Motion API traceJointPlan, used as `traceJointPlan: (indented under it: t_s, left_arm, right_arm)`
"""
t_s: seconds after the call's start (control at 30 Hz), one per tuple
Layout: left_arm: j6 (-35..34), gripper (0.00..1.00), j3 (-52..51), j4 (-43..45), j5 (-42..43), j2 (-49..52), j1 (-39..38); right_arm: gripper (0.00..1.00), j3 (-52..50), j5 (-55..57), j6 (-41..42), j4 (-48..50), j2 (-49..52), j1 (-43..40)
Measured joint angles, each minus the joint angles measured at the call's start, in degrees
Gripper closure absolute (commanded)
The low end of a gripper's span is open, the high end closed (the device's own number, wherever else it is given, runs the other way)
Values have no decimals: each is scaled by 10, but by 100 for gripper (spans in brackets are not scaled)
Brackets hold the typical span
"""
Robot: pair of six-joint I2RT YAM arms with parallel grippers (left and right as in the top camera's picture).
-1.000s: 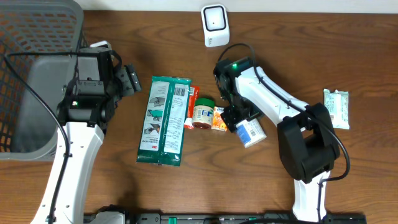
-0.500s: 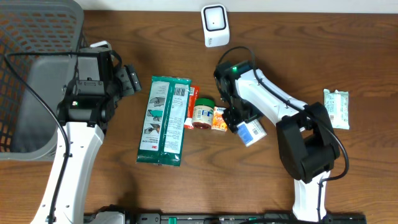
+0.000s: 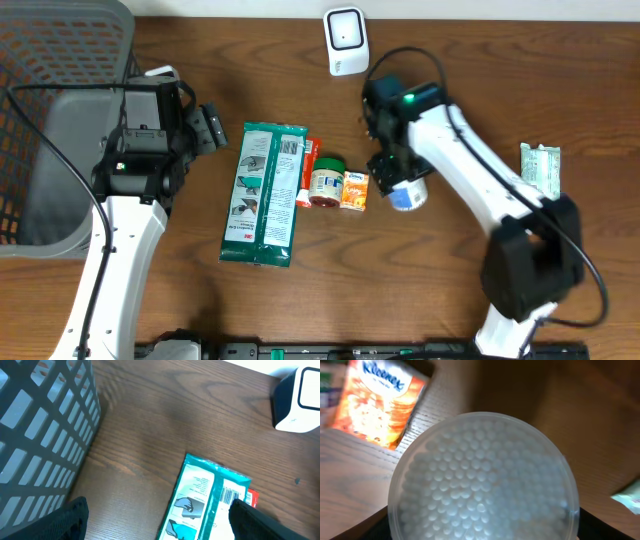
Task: Scan the item barcode
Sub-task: 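Lower and close the right gripper around the white tub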
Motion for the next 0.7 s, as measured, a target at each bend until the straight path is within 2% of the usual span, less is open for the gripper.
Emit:
traceJointPlan:
  t_s: [0.2,0.57,0.67,0.7]
  left_arm:
    - [0,14,0,0,0,0,0]
    - [0,14,0,0,0,0,0]
    - [0,14,0,0,0,0,0]
    - [0,14,0,0,0,0,0]
  right_arm:
    - [43,2,-2,0,-1,-30,-26]
    - [39,-88,-8,33,145,-30,-28]
    - [31,-94,-8,38,161,-30,-28]
    - [22,-94,-8,40,161,-30,-28]
